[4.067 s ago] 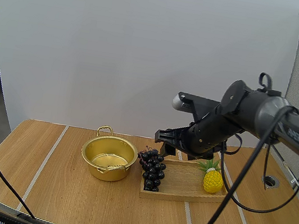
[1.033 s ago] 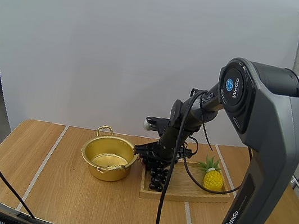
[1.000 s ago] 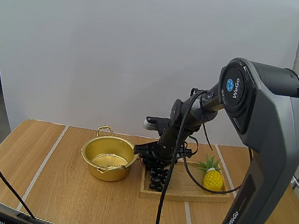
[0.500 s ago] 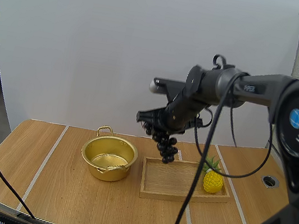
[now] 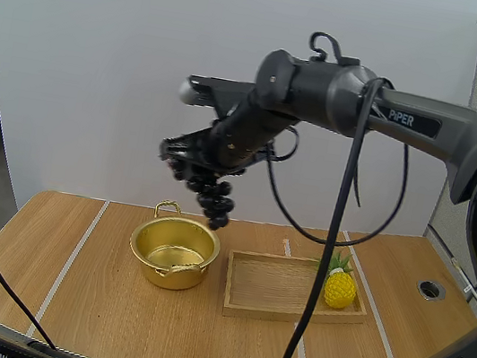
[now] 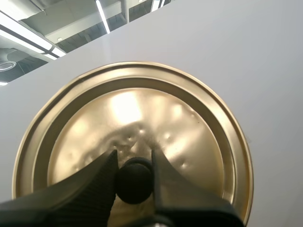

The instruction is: Open the pot, put the grape inside, and close it

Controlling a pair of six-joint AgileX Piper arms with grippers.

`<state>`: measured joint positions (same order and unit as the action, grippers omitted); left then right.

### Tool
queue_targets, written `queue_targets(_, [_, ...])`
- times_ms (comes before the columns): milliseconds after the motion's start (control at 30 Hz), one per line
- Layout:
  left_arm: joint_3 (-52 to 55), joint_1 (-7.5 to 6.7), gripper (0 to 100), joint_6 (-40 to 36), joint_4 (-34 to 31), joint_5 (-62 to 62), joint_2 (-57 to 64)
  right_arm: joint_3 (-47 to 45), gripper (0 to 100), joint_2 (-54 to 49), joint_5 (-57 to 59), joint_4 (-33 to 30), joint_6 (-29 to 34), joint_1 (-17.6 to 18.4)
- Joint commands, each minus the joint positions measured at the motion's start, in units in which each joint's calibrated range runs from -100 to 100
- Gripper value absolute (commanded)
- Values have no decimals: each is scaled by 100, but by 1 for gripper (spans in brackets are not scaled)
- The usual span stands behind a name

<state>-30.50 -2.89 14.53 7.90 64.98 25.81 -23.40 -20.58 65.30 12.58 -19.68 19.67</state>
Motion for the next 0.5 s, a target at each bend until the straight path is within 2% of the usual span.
queue_targets(0, [-49, -15, 0, -68, 23, -258, 36, 53, 0, 235, 8, -134, 93, 103])
queue_targets(300, [-49, -15, 0, -68, 23, -258, 36, 53, 0, 1093, -55, -324, 102, 112])
queue_targets(467, [-49, -15, 0, -68, 23, -258, 36, 53, 0, 1540, -458, -337, 105, 112])
